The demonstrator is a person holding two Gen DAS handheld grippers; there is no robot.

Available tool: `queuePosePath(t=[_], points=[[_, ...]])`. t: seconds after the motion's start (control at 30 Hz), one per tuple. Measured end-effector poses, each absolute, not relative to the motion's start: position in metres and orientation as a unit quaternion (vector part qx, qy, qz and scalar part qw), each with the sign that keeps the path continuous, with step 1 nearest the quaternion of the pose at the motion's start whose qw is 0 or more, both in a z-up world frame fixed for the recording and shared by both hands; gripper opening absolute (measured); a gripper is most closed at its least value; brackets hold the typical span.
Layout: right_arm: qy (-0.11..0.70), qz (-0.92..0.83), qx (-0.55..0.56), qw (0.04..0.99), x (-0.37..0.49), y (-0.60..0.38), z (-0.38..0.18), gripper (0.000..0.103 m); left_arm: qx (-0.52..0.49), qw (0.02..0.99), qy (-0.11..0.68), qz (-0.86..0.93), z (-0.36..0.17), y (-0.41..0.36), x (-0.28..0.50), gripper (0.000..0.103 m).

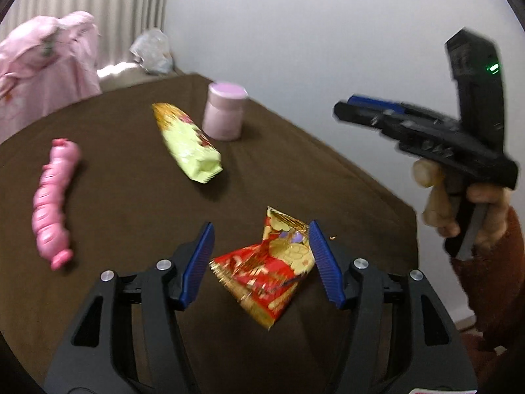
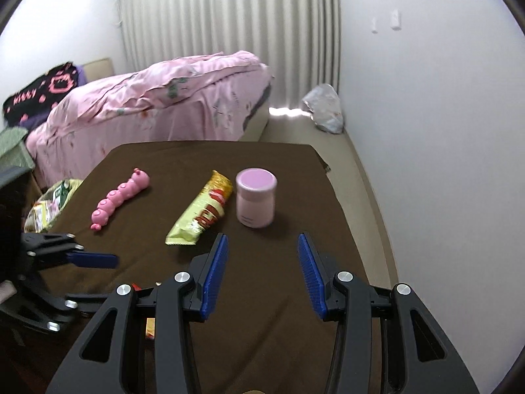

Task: Collect trash
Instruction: 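Grasp the red-gold chip bag with the left tool while the right tool grasps the snack stick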

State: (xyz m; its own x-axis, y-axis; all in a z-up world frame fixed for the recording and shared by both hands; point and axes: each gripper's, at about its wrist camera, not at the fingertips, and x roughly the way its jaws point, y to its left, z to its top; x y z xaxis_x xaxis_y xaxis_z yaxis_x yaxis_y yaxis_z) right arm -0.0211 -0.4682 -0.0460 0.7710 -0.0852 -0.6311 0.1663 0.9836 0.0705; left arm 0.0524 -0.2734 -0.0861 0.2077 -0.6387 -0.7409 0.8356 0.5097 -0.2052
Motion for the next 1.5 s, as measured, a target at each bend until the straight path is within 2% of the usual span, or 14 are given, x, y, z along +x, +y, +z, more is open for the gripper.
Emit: queuePosePath(t=[0.13, 0.2, 0.23, 0.3, 0.4, 0.57, 0.83, 0.9, 1.03, 1.07, 1.1, 1.17, 1.33, 1.5], points=[[0.338, -0.071, 0.062, 0.936, -0.023, -0.469, -0.055, 0.042, 0.141, 0.746, 0.454, -0.467, -0.108, -0.291, 0.055, 0.056], [0.341, -0.070, 0.059, 0.936, -0.022, -0.467, -0.059, 0.042, 0.149, 0.756, 0.451, -0.450, -0.109, -0.288, 0.053, 0.043], [0.343, -0.068, 0.060, 0.935, -0.020, -0.466, -0.061, 0.042, 0.152, 0.759, 0.450, -0.446, -0.108, -0.289, 0.051, 0.041], [0.348, -0.063, 0.061, 0.933, -0.015, -0.461, -0.066, 0.042, 0.149, 0.763, 0.452, -0.438, -0.106, -0.283, 0.053, 0.027], [0.359, -0.051, 0.063, 0.930, -0.004, -0.451, -0.072, 0.042, 0.144, 0.780, 0.451, -0.410, -0.102, -0.266, 0.059, 0.020], [0.373, -0.026, 0.066, 0.925, 0.015, -0.433, -0.078, 0.042, 0.118, 0.816, 0.454, -0.339, -0.102, -0.220, 0.073, 0.019], [0.394, 0.017, 0.139, 0.908, 0.086, -0.423, -0.086, 0.042, 0.038, 0.840, 0.451, -0.301, -0.090, -0.167, 0.090, 0.021], [0.413, 0.029, 0.161, 0.896, 0.109, -0.424, -0.095, 0.042, 0.028, 0.843, 0.441, -0.307, -0.086, -0.164, 0.086, 0.029], [0.463, 0.038, 0.158, 0.871, 0.141, -0.420, -0.115, 0.042, 0.018, 0.842, 0.426, -0.331, -0.077, -0.163, 0.077, 0.038], [0.468, 0.052, 0.162, 0.867, 0.143, -0.419, -0.119, 0.040, 0.017, 0.841, 0.423, -0.338, -0.077, -0.164, 0.076, 0.042], [0.464, 0.068, 0.173, 0.866, 0.141, -0.418, -0.118, 0.028, 0.015, 0.837, 0.420, -0.349, -0.075, -0.166, 0.075, 0.045], [0.447, 0.069, 0.158, 0.878, 0.130, -0.414, -0.107, 0.018, 0.018, 0.834, 0.415, -0.363, -0.072, -0.171, 0.071, 0.047], [0.376, 0.054, 0.105, 0.919, 0.075, -0.414, -0.067, 0.018, 0.053, 0.811, 0.404, -0.421, -0.071, -0.203, 0.059, 0.051], [0.342, 0.012, 0.101, 0.934, 0.015, -0.435, -0.056, 0.018, 0.130, 0.771, 0.395, -0.482, -0.079, -0.258, 0.046, 0.055]])
